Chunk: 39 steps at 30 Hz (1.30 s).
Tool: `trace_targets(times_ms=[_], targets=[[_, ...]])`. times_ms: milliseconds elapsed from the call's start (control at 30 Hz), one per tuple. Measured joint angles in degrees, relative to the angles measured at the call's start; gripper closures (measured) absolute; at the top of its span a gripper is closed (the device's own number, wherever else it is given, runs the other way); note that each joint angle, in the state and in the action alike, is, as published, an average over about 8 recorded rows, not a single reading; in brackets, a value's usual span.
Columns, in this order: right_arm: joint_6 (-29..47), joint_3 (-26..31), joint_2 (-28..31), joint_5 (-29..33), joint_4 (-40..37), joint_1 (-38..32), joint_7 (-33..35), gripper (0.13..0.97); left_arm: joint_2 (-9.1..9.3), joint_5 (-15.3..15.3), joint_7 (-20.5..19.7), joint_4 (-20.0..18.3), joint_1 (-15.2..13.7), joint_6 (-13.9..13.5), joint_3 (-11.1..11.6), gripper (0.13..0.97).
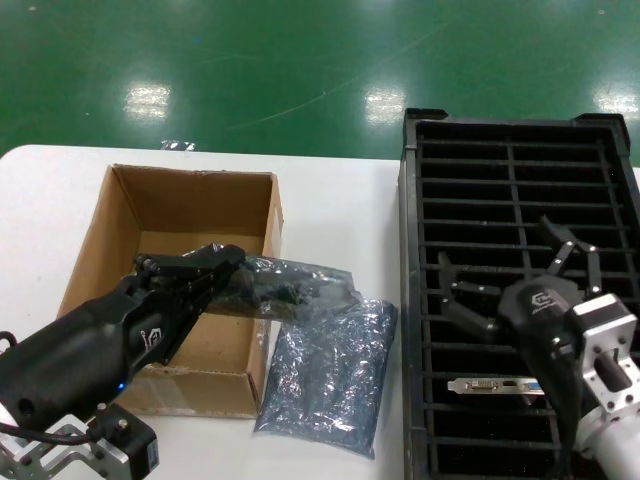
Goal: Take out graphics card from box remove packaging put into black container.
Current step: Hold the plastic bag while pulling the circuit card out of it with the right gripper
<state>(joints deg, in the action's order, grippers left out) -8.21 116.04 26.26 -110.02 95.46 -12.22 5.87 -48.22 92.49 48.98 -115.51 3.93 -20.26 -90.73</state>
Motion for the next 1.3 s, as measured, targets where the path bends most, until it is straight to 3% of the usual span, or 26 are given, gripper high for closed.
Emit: trace_targets(times_ms=[200, 467, 633, 867, 1300], targets=[[-2.7, 4.5, 2.9, -4.1, 1.6, -0.3, 4.0, 0.308, 0.0, 0.0, 0.0, 0.0, 0.0, 0.0, 0.0, 0.958], [-2.1, 7.7, 4.9, -5.4, 3.0, -0.5, 6.1, 0.494, 0.0, 0.0, 0.0, 0.0, 0.0, 0.0, 0.0, 0.958], [-1.2, 9.5, 6.4, -6.0, 3.7, -0.9, 6.7, 0.521, 0.0, 0.0, 0.0, 0.0, 0.0, 0.0, 0.0, 0.958], [0.4, 10.5, 8.0, -5.6, 4.8, -0.7, 6.5, 0.708, 0.0, 0.0, 0.0, 0.0, 0.0, 0.0, 0.0, 0.958], [7.3, 10.3, 11.2, -2.9, 7.5, 1.2, 1.9, 0.891, 0.0, 0.0, 0.0, 0.0, 0.0, 0.0, 0.0, 0.958]])
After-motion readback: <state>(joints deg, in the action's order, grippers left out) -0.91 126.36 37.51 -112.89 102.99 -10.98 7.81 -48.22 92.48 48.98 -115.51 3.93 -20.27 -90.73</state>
